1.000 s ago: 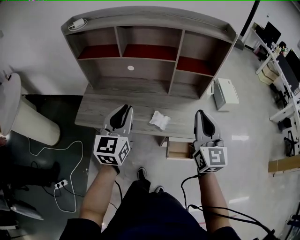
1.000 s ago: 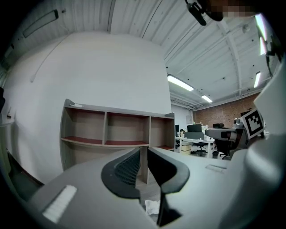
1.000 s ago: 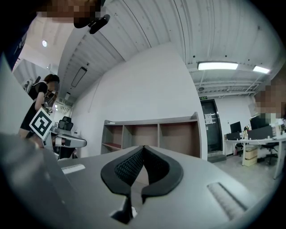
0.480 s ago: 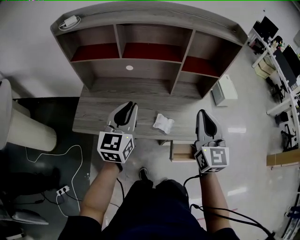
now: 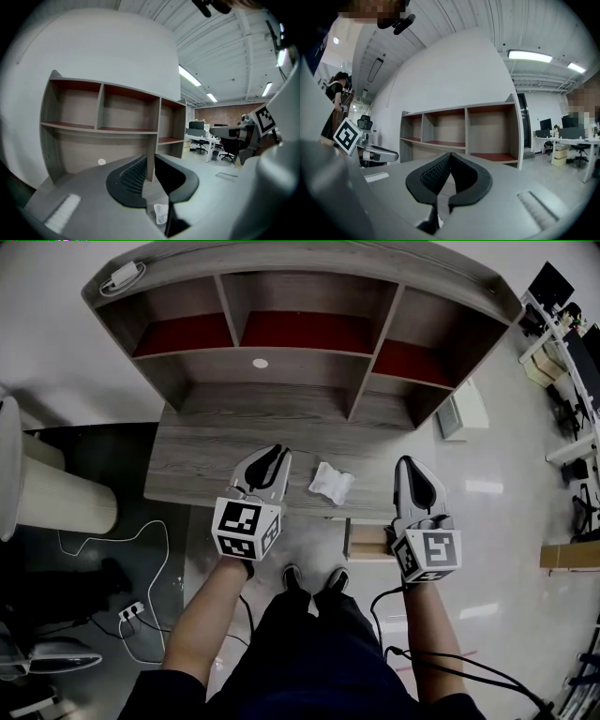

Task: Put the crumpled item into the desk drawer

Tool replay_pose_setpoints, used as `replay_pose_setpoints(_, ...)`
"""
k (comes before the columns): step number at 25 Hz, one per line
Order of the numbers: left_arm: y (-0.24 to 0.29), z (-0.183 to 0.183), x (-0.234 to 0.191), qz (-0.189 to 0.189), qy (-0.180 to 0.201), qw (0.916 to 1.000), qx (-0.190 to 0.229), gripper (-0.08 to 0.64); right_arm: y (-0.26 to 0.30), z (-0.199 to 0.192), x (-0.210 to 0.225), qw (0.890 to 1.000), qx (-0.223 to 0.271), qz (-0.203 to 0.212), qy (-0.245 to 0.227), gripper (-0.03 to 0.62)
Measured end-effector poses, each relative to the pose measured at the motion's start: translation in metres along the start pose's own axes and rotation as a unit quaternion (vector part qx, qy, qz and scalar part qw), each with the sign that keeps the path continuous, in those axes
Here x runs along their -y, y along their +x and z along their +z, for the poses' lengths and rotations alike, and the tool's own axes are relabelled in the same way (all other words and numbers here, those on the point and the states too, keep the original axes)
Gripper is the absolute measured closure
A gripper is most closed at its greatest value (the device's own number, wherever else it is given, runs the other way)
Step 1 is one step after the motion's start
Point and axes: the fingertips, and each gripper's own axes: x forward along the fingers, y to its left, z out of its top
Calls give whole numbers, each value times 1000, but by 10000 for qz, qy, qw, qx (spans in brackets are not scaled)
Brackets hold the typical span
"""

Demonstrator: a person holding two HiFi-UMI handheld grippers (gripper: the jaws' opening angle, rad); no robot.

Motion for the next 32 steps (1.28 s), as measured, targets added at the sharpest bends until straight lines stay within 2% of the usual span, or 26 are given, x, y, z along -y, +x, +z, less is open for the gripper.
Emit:
replay_pose_setpoints(6,45,-46,9,-236,118,9980,-570,506,15,-25,21,9996,-215,-53,175,586)
replay_pose_setpoints(13,91,-122,27,-581,341,9875,-1423,504,16,-57,51,9979,-460,-280,364,586)
replay_pose_setpoints(16,103,-159,41,-834,410,9777,-1881,503,13,-69,64,9967,-576,-370,437,586)
replay_pose_setpoints(20,110,-207,59,-1135,548,9601,-2495,502,8,-82,76,9952,-697,-435,533,586)
replay_pose_setpoints(27,112,-274,64,-1330,693,9268,-3442,448,3,-99,85,9930,-861,-507,632,586)
replay_pose_setpoints(29,110,-279,68,-1349,775,9208,-3578,448,1,-103,86,9923,-913,-528,651,586)
replay_pose_setpoints(32,111,-283,72,-1327,899,9178,-3632,449,-4,-108,88,9915,-929,-581,697,586)
